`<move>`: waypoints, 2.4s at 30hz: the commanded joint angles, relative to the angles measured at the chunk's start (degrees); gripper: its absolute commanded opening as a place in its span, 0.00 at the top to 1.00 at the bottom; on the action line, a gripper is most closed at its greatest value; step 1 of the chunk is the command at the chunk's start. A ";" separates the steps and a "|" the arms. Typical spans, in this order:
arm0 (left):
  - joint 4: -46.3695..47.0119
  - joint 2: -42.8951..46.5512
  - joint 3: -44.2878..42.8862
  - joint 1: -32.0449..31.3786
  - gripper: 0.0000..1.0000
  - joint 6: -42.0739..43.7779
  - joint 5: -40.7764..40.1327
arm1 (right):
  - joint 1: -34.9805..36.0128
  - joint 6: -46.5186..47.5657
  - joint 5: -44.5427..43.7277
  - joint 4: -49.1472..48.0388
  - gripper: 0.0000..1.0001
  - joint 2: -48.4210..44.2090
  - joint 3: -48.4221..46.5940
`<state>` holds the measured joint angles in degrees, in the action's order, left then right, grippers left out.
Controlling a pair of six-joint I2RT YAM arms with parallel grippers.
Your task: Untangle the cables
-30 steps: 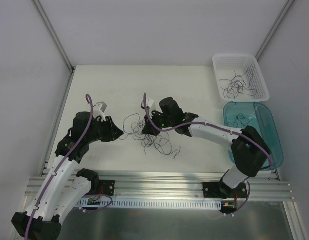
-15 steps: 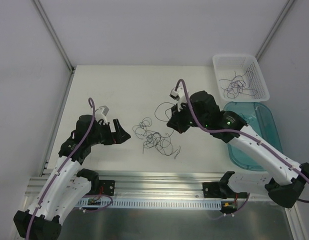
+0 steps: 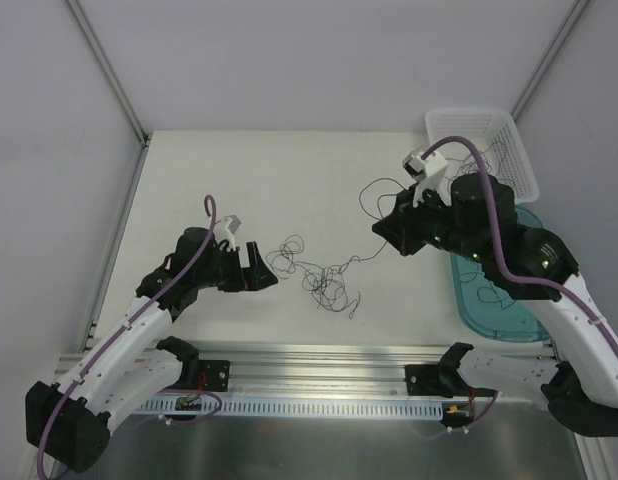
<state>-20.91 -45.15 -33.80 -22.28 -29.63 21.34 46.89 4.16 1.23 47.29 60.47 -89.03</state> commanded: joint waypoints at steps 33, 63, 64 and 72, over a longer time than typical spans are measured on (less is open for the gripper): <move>72.58 -34.92 8.14 -40.73 0.29 26.46 -32.76 | -1.10 -9.17 10.54 -7.47 0.99 -8.70 8.08; 32.34 -43.98 -5.13 -21.75 1.00 -1.21 -32.94 | -1.10 -5.75 -7.82 10.28 0.99 -21.53 2.20; 31.46 -43.45 -5.13 -21.32 1.00 -1.48 -33.29 | -1.10 -5.66 -9.04 10.19 0.99 -20.84 2.37; 16.12 -32.47 -7.85 -19.47 0.59 -1.05 -36.37 | -1.80 -1.89 -17.05 7.74 0.99 -12.23 0.45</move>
<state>3.92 -82.35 -38.04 -42.92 -30.24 -12.73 45.87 -0.58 -11.03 56.86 44.29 -86.30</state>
